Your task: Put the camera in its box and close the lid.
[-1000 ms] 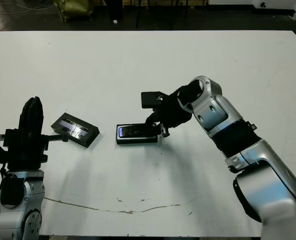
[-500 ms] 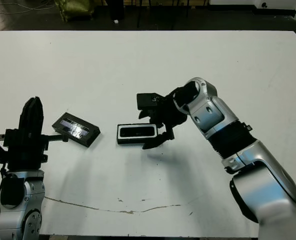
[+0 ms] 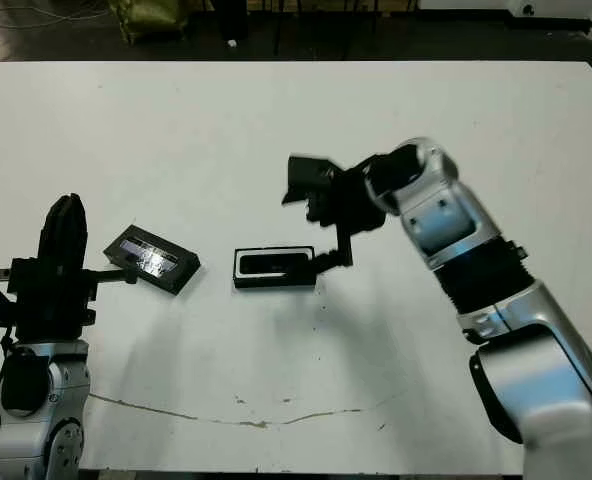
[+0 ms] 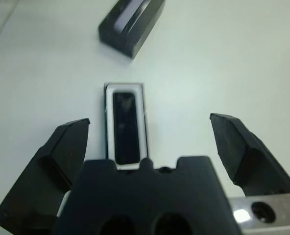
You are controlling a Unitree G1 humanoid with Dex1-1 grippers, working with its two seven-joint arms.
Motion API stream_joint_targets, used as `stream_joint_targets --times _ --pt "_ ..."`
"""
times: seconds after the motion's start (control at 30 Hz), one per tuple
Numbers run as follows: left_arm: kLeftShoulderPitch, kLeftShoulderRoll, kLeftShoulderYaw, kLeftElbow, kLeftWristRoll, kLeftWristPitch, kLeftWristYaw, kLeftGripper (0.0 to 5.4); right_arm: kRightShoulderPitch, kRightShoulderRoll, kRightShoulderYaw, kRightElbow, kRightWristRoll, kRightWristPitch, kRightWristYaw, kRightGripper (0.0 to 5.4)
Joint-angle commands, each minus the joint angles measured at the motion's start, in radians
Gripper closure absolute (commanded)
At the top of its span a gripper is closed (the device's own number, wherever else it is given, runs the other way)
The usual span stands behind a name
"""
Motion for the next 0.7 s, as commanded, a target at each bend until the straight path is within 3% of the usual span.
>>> stream_joint_targets --times 0.03,0.2,0.27,0.53,0.7 --pt "0.013 0.002 0.0 0.011 0.003 0.012 0.006 5.4 0.09 -0.03 -0.093 -0.113 0.06 0.099 -0.08 0.22" --pt "0.009 0.0 -0.002 0.012 0.005 0.013 0.009 5.4 0.257 0.002 -0.282 -0.255 0.168 0.201 -0.295 1.3" --pt "0.006 0.003 0.0 0.015 0.004 0.014 0.008 5.4 0.321 0.017 -0.343 -0.297 0.197 0.207 -0.382 1.75" --pt "-0.001 0.009 0.002 0.023 -0.001 0.009 -0.002 5.4 0.561 0.045 -0.489 -0.457 0.257 0.068 -0.592 3.59" --pt "-0.005 0.012 0.006 0.019 -0.009 0.021 -0.003 5.4 0.717 0.067 -0.527 -0.566 0.238 -0.054 -0.711 4.72"
